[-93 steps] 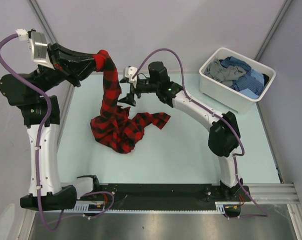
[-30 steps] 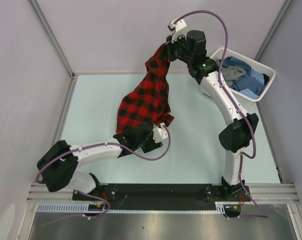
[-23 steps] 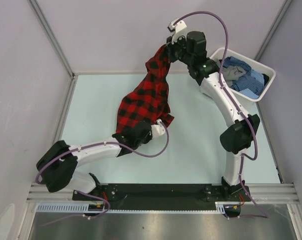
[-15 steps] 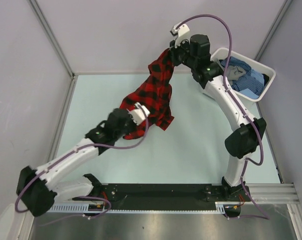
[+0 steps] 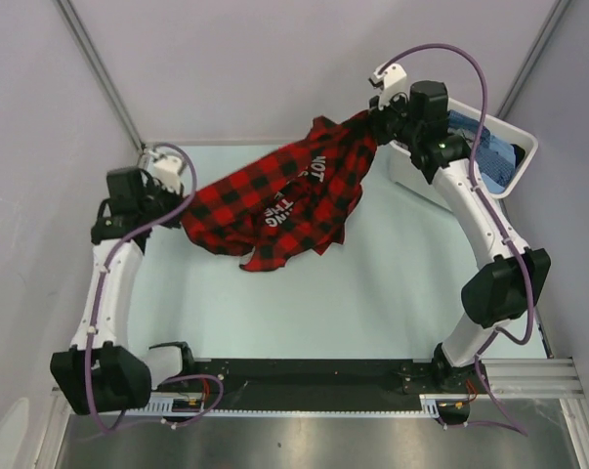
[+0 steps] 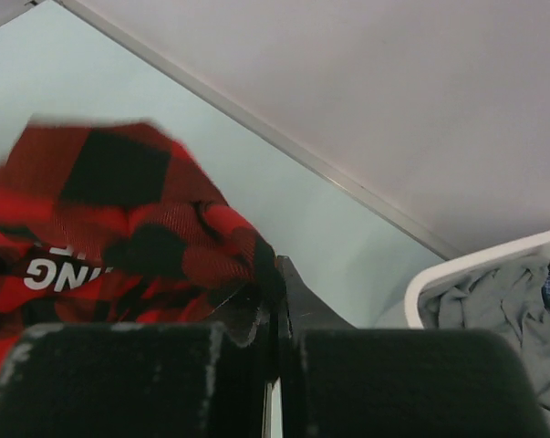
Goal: Fold and stack the long sleeve shirts
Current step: Flatten the shirt out
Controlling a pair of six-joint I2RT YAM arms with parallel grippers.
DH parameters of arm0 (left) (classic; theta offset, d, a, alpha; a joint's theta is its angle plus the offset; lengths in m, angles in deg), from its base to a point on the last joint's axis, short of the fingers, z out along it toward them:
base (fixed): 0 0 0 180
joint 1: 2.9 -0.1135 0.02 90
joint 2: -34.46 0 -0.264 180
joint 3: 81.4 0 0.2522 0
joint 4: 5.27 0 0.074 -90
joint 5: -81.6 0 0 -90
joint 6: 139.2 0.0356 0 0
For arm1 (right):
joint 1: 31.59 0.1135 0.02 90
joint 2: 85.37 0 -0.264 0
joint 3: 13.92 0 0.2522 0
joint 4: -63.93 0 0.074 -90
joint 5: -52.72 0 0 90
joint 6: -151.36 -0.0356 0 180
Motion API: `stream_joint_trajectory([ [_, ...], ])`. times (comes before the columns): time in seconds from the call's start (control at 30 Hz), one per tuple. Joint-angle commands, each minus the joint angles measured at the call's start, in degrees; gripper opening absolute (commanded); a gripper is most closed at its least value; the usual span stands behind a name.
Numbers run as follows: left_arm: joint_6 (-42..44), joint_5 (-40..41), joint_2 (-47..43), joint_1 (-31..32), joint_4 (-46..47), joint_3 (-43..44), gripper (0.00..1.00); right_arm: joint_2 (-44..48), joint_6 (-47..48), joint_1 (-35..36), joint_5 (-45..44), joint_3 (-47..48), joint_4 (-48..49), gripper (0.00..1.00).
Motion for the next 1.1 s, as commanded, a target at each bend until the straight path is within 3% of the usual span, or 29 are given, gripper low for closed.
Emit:
stream_joint_trajectory([
  [0.0,-5.8,-7.7,4.1,-6.5,2.7,16.1,0.00,2.0,0.2,-3.4,1.0,4.6,2.3,0.00],
  [0.17,-9.8,-12.3,10.0,-7.8,3.0,33.7,0.00,-1.6,-2.8,-6.6,3.9,19.4,1.8,0.00],
  [0.27,-10.7,-14.7,9.8,-7.8,3.0,38.8,0.00,-1.9,-3.2,-7.4,6.4,24.7,1.0,0.00],
  [0.7,-14.1,-10.0,-7.8,-8.6,11.7,38.0,0.00,14.2,-0.1,-7.5,2.3,22.2,5.2,0.00],
  [0.9,-16.4,-3.2,-6.2,-8.6,11.9,43.5,0.00,16.3,1.8,-7.6,0.9,21.0,5.9,0.00],
  [1.07,-13.9,-8.7,-0.9,-8.6,7.3,41.8,0.00,12.5,1.6,-7.5,3.9,17.0,4.6,0.00],
])
